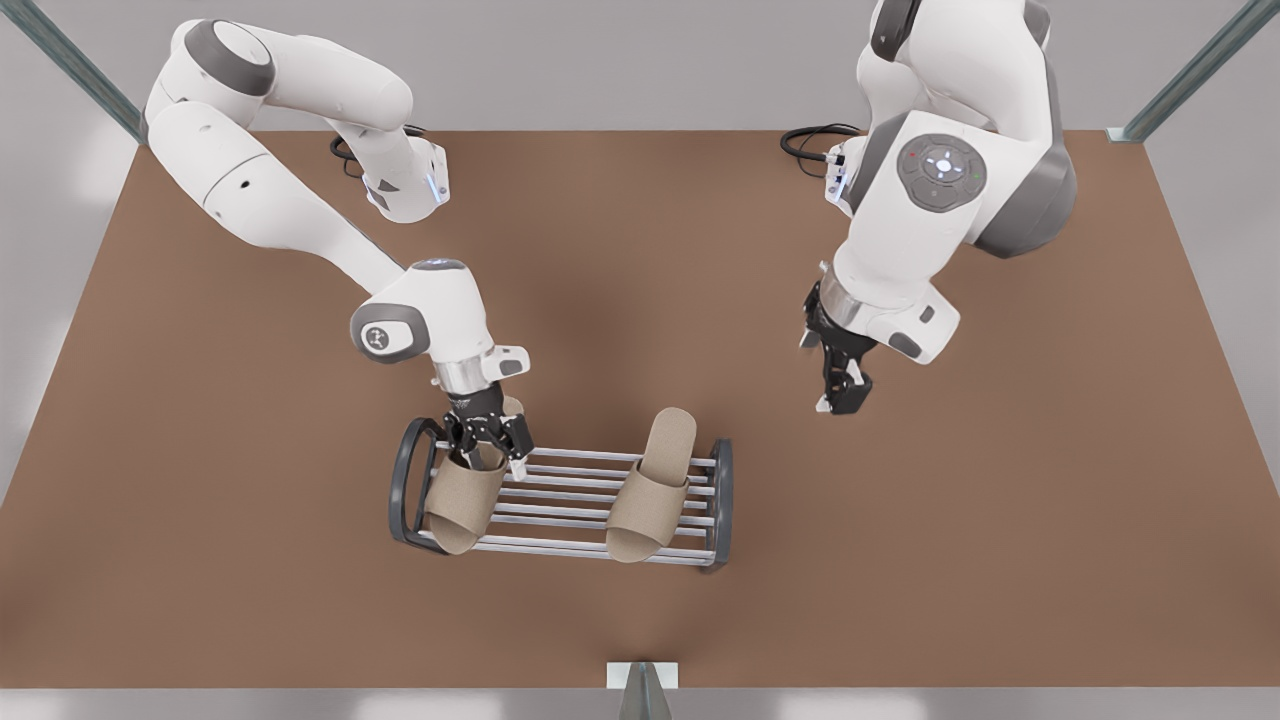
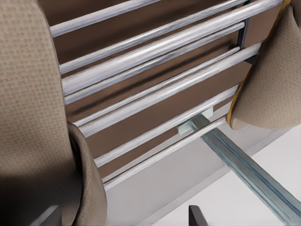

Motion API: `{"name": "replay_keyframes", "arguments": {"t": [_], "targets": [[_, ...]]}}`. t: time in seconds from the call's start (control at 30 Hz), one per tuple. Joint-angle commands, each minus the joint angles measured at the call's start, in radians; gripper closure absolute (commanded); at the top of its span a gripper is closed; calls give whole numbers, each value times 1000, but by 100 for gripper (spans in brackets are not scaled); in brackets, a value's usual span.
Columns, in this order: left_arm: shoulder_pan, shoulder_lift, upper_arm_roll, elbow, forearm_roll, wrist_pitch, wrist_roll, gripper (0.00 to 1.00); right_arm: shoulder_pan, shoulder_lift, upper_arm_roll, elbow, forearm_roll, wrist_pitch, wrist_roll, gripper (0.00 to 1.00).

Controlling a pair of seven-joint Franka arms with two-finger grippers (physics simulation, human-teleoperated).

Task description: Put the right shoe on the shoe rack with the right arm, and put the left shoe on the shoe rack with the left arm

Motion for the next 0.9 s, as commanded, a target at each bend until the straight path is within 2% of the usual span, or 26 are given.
{"name": "replay_keyframes", "arguments": {"t": [0.0, 0.1, 0.13, 0.2, 0.23, 0.33, 0.4, 0.43, 0.47, 0.5, 0.53, 0.57, 0.6, 0.63, 0.67, 0.7, 0.73, 0.77, 0.8, 0.83, 0.87], "targets": [[0, -1, 0, 1, -10, -107, 638, 0, -1, -1, 0, 0, 3, -4, 45, 0], [7, -3, 3, 2, -10, -107, 766, 0, -1, -4, 2, -12, 3, -5, 47, 0], [9, -3, 17, 2, -10, -114, 900, 0, -1, -4, 2, -12, 3, -5, 48, 0], [10, -3, 33, 7, 82, -222, 1427, 0, 1, -4, 2, -20, 3, -5, 50, 0], [10, -3, 49, 7, 87, -228, 1512, 0, 1, -16, 2, -26, 3, -5, 50, 0], [93, -84, 23, -64, 116, -228, 1967, 0, -11, -31, 34, -38, 14, -5, 48, 0], [92, -150, 22, -144, 151, -228, 2064, 0, -43, -48, 86, -50, 58, -5, 47, 0], [93, -172, 17, -168, 153, -226, 2066, 0, -62, -74, 137, -43, 194, -25, 47, 0], [134, -204, -32, -213, 153, -219, 2076, 0, -70, -78, 218, 26, 521, -194, 45, 0], [173, -204, -84, -219, 153, -220, 2084, 0, -62, -79, 258, 106, 692, -329, 45, 0], [214, -213, -130, -249, 153, -217, 2113, 0, -27, -78, 312, 245, 735, -540, 47, 0], [236, -219, -150, -274, 153, -210, 2118, 0, 1, -81, 313, 396, 864, -677, 59, 0], [234, -219, -150, -276, 151, -210, 2118, 0, -30, -81, 292, 454, 1095, -684, 135, 0], [236, -221, -150, -285, 151, -210, 2116, 0, -16, -183, 127, 460, 1399, -683, 326, 0], [245, -222, -152, -289, 151, -203, 2116, 0, 155, -324, -197, 463, 1560, -685, 386, 0], [244, -219, -152, -291, 151, -199, 2116, 0, 490, -444, -659, 460, 1579, -687, 421, 0], [241, -209, -152, -291, 151, -200, 2116, 0, 564, -490, -811, 450, 1663, -717, 511, 0], [241, -209, -152, -291, 151, -202, 2116, 0, 567, -536, -900, 428, 1759, -861, 790, 0], [244, -209, -152, -291, 151, -202, 2116, 0, 568, -591, -992, 388, 1794, -967, 927, 0], [244, -207, -152, -291, 151, -202, 2116, 0, 568, -611, -1044, 359, 1778, -970, 916, 0], [245, -207, -152, -291, 151, -203, 2115, 0, 578, -616, -1044, 321, 1679, -946, 918, 0]]}}
